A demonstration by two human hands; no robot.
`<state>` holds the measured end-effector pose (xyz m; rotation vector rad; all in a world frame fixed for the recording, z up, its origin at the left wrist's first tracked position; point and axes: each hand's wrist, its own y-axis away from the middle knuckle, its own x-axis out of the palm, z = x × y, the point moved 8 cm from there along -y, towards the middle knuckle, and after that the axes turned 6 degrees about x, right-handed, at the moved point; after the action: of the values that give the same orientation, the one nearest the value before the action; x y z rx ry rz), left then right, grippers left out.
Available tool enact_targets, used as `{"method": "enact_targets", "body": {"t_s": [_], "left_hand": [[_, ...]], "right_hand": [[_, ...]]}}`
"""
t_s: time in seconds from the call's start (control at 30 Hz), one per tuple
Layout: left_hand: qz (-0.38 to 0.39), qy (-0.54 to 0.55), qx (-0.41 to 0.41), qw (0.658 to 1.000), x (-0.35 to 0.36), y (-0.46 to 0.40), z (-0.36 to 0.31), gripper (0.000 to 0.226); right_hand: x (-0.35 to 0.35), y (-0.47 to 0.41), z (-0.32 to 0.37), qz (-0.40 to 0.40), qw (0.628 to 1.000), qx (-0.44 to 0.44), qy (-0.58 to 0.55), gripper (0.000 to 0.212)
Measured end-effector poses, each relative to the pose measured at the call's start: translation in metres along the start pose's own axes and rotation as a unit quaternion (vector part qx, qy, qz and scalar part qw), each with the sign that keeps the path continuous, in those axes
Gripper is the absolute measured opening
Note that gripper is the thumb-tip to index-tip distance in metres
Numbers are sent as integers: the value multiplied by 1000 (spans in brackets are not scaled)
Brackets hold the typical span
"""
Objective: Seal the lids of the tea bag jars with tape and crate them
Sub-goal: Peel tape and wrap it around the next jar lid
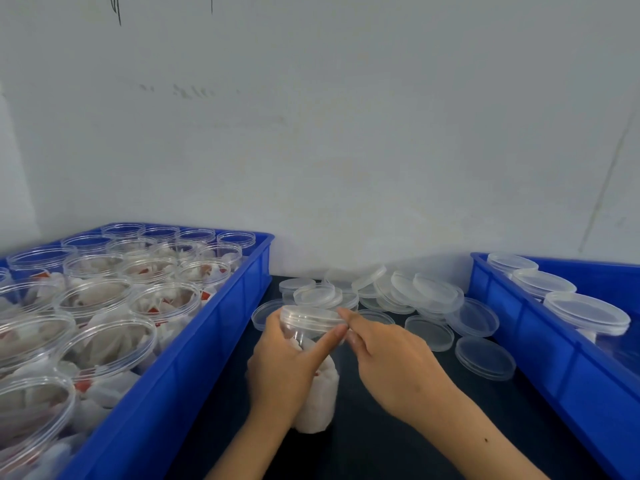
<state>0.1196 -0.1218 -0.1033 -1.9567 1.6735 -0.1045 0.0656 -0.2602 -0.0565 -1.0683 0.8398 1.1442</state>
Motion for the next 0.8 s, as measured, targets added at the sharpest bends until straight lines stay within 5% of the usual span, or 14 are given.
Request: {"method": "enact_targets", "body": {"t_s": [0.2,0.5,0.8], "left_hand": [[22,107,-28,994,0,-6,9,73],[106,230,-17,967,7,-8,5,65],[145,271,-31,951,13,-10,11,81]], "right_hand": [[12,-1,-19,151,972,72,-168,52],[8,-8,-27,116,983,49,-131,40],[2,-10,-24,57,996,13,-71,40]]}}
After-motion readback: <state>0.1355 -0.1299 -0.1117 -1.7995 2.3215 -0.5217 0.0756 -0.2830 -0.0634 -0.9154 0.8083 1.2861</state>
